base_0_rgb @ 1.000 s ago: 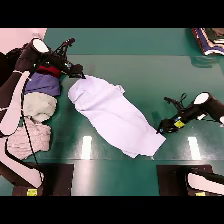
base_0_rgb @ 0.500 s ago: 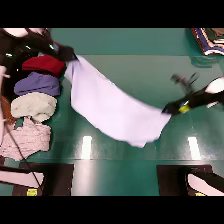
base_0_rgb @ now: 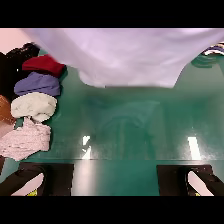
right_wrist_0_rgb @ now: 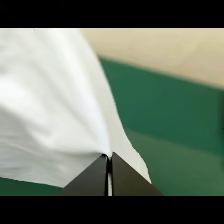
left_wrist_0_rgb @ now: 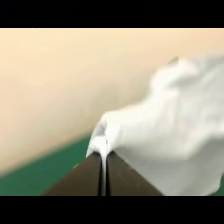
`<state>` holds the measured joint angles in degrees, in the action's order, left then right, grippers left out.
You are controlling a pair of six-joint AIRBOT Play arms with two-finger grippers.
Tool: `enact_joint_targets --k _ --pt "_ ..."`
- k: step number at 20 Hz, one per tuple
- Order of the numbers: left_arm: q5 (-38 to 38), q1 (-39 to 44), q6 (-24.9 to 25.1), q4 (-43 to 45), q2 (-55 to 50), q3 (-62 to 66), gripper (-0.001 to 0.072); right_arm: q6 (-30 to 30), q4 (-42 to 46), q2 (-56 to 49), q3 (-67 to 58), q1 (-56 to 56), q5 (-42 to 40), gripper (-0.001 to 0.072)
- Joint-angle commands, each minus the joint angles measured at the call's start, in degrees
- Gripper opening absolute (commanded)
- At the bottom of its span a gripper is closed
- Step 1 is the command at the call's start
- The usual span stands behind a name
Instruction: Fold the shirts.
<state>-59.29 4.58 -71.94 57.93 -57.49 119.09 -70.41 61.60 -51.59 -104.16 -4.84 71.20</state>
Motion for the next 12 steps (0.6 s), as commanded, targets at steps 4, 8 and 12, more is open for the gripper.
enact_joint_targets --k 4,8,12 --pt "6.9 0.0 -0.1 -1.9 10.6 1.5 0.0023 -0.2 0.1 0.9 -14.0 -9.5 2.8 0.0014" --pt "4.8 0.0 -0.3 -0.6 9.0 -1.2 0.0023 -1.3 -0.1 -3.3 -16.4 -13.5 10.1 0.0014" --pt "-6.4 0.0 -3.3 1.3 0.5 -8.5 0.0023 -2.2 0.0 -10.3 -5.6 -8.8 16.2 0.0014"
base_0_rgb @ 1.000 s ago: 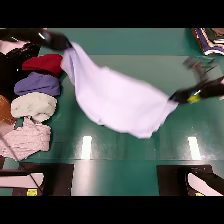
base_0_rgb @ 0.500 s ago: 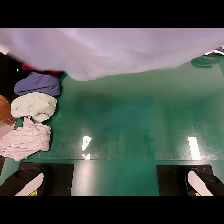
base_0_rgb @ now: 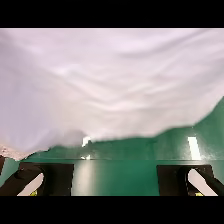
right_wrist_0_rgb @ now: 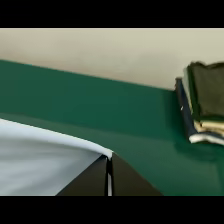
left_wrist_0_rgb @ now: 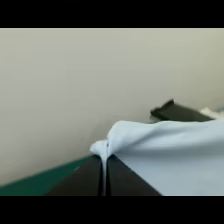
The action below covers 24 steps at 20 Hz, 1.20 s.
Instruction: Fold the shirts.
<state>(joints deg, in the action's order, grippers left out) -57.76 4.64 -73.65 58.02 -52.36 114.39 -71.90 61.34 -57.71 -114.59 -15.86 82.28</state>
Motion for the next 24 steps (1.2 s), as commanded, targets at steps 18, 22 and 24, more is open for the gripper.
enact_joint_targets --k 18,22,24 --pt "9.6 -0.5 -1.6 6.6 -43.8 -22.0 0.0612 -8.0 5.7 -38.8 22.0 19.8 -25.5 0.0333" --pt "-7.7 -5.7 -4.5 6.7 -43.4 -14.1 0.0461 -8.3 5.7 -37.9 15.0 16.9 -14.4 0.0449" --pt "-16.0 -9.3 -4.4 6.7 -40.6 -15.6 0.0348 -6.0 5.6 -34.2 16.7 15.1 -10.4 0.0449"
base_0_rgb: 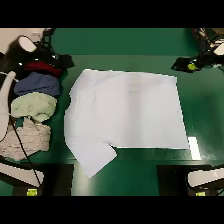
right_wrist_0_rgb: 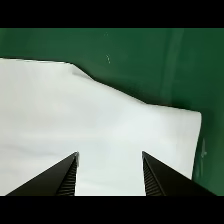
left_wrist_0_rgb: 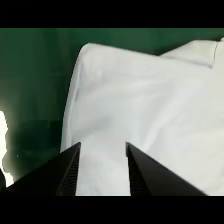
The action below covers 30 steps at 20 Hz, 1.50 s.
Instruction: Fold the shirts.
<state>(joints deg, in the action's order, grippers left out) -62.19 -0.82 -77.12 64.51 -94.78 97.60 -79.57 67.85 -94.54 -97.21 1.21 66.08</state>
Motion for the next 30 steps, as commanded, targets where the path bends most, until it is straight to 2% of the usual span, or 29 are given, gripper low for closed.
enact_joint_targets --k 1,5,6,7,8,11,15,18,23,26,27,29,30 --pt "-13.4 -5.1 -0.9 0.2 4.2 -1.9 0.0349 2.3 -0.9 5.0 1.7 -2.6 6.6 0.0449" --pt "-11.8 -6.3 -2.7 1.6 20.0 -25.7 0.0349 3.6 -0.9 16.9 16.1 -3.5 7.2 0.0449" --pt "-11.5 -6.3 -4.0 1.9 24.4 -32.7 0.0389 3.7 -0.9 19.2 18.9 -3.5 7.0 0.045" --pt "-12.0 -6.3 -5.9 2.5 28.4 -39.1 0.0596 3.9 -0.9 21.3 21.4 -3.5 6.8 0.0451" --pt "-12.8 -6.3 -7.6 3.1 31.7 -44.6 0.0667 3.9 -0.9 22.9 23.3 -3.5 6.4 0.0451" --pt "-14.3 -6.3 -10.1 3.2 39.1 -57.2 0.0665 3.9 -0.9 26.9 27.8 -3.5 5.1 0.0451" --pt "-13.5 -6.3 -11.2 3.0 41.8 -64.9 0.0665 3.9 -0.9 30.1 30.8 -3.5 4.2 0.0451" --pt "-10.5 -5.1 -11.2 0.5 41.8 -68.0 0.0665 3.8 -0.8 30.3 30.0 -3.5 5.3 0.0451" --pt "-4.0 4.2 -13.6 -0.2 41.7 -71.0 0.0664 3.8 -0.7 30.3 29.6 -3.5 7.1 0.0451" --pt "-5.0 4.7 -14.4 -0.1 41.7 -71.3 0.0663 3.8 -0.4 30.4 30.4 -5.8 11.4 0.0451" --pt "-5.6 4.7 -14.4 -0.2 41.7 -71.3 0.0642 3.8 -0.4 30.4 31.5 -7.5 13.2 0.0451" --pt "-6.0 4.7 -14.0 -0.4 41.7 -71.3 0.0163 3.8 -0.4 30.9 35.7 -12.8 16.5 0.0451" --pt "-6.0 4.7 -13.8 -0.5 41.7 -71.2 0.0027 3.8 -0.3 31.8 38.6 -15.7 16.9 0.0451"
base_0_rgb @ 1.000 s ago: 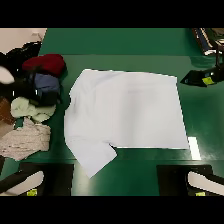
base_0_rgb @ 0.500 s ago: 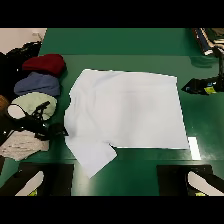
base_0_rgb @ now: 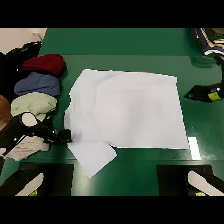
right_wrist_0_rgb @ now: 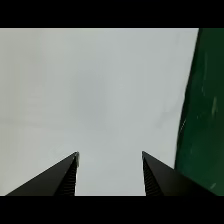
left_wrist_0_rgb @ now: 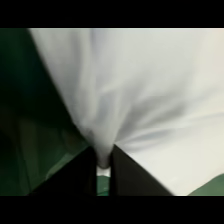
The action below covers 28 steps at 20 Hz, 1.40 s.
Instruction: Fold the shirts.
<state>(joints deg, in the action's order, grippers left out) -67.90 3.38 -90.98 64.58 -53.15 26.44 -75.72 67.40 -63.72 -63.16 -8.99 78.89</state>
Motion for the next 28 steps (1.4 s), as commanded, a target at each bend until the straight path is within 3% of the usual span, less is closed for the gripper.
enact_joint_targets --k 1,2,4,6,8,15,16,18,19,20,22,25,28 --pt "-0.1 0.5 0.5 -0.7 0.1 0.2 0.0025 0.0 0.1 2.3 7.7 -8.9 4.2 0.0451" --pt "-0.1 0.5 1.1 -0.9 0.1 0.8 0.0025 0.0 0.1 3.9 11.0 -12.5 4.3 0.0455" --pt "0.0 0.5 2.1 -1.2 0.2 2.6 0.0025 1.3 0.2 6.4 16.9 -18.9 6.3 0.0615" --pt "0.4 0.5 4.1 -2.7 0.2 4.1 0.0025 1.3 0.6 7.5 22.7 -24.5 9.2 0.0591" --pt "1.4 0.5 5.0 -4.0 0.2 4.6 0.0025 1.3 3.3 7.6 27.5 -26.9 9.6 0.0505" --pt "1.9 0.5 6.0 -4.2 0.2 4.6 0.0025 -0.5 7.6 7.6 34.4 -19.8 2.9 0.049" --pt "1.9 0.5 6.0 -4.2 0.2 4.6 0.0025 -0.8 7.6 7.6 34.5 -18.7 1.9 0.0431" --pt "2.1 0.5 6.0 -4.2 0.2 4.6 0.0025 -0.9 7.1 7.6 34.4 -17.0 0.3 0.0429" --pt "2.3 0.5 6.0 -4.2 0.2 4.6 0.0025 -0.9 7.2 7.6 34.4 -16.4 0.0 0.0391" --pt "2.7 0.5 6.0 -4.2 0.2 4.6 0.0025 -0.9 7.2 7.6 34.4 -15.8 -0.5 0.0307" --pt "3.0 0.5 6.0 -4.2 0.2 4.6 0.0025 -0.9 7.1 7.6 34.4 -14.6 -1.9 0.0283" --pt "3.0 0.5 6.0 -4.2 0.2 4.6 0.0025 -0.9 7.1 7.6 34.4 -11.8 -3.2 0.0015" --pt "4.3 0.5 7.4 -3.7 2.0 6.8 0.0023 -0.9 6.8 9.7 31.0 -8.3 -2.0 0.0015"
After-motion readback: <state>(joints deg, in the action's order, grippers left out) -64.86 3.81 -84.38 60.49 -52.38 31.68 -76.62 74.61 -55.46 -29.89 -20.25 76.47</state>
